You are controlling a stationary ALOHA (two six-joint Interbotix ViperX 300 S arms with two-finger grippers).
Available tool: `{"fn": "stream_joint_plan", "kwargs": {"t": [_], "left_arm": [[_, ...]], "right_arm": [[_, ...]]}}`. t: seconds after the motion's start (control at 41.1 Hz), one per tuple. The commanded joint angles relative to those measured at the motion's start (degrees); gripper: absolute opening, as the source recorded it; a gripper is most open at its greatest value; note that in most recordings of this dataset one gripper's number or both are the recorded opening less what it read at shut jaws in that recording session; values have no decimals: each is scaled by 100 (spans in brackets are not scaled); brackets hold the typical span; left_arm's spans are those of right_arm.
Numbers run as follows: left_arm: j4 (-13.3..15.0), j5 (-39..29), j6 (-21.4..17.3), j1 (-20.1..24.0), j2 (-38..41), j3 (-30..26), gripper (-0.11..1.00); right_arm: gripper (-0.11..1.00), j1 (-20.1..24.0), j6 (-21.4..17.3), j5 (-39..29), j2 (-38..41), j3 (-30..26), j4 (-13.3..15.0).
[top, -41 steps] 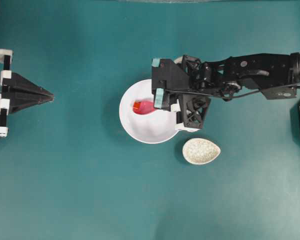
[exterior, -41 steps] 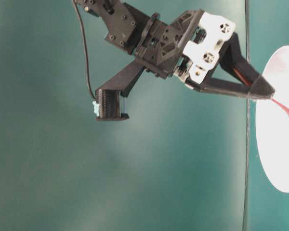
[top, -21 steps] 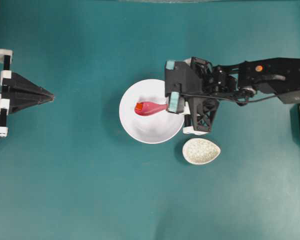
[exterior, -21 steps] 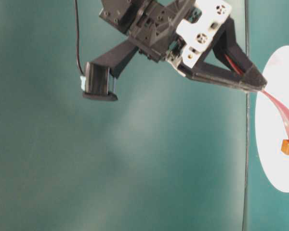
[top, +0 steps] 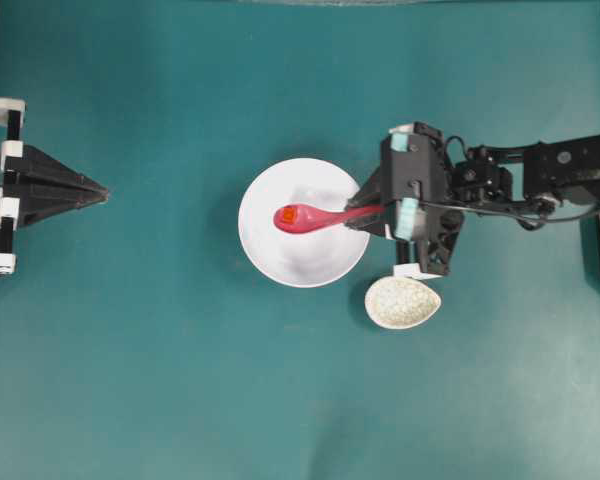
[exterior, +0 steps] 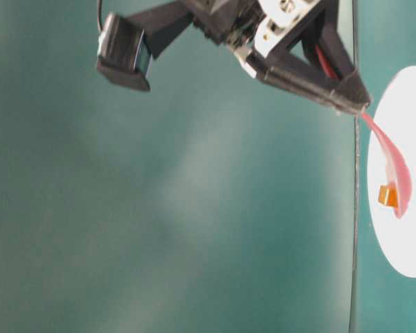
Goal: Grip the spoon and scoop the red block from the bowl with right arm.
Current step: 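Tilt and raise the spoon with the cube on it, right gripper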
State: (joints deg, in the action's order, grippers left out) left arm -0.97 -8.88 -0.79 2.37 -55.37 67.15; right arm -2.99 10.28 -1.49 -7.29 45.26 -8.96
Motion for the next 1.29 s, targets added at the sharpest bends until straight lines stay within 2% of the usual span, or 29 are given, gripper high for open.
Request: {"fn": "stream_joint_plan", "kwargs": {"t": [0.0, 0.706, 1.265], "left_arm": [[-18, 35, 0, 9, 44, -62, 0], [-18, -141, 0, 9, 44, -53, 0], [-18, -176, 0, 9, 35, -70, 0]], "right_arm": [[24, 53, 18, 202, -149, 44, 0], [24, 123, 26, 1547, -185, 404, 9], [24, 141, 79, 1556, -598, 431, 44]]}}
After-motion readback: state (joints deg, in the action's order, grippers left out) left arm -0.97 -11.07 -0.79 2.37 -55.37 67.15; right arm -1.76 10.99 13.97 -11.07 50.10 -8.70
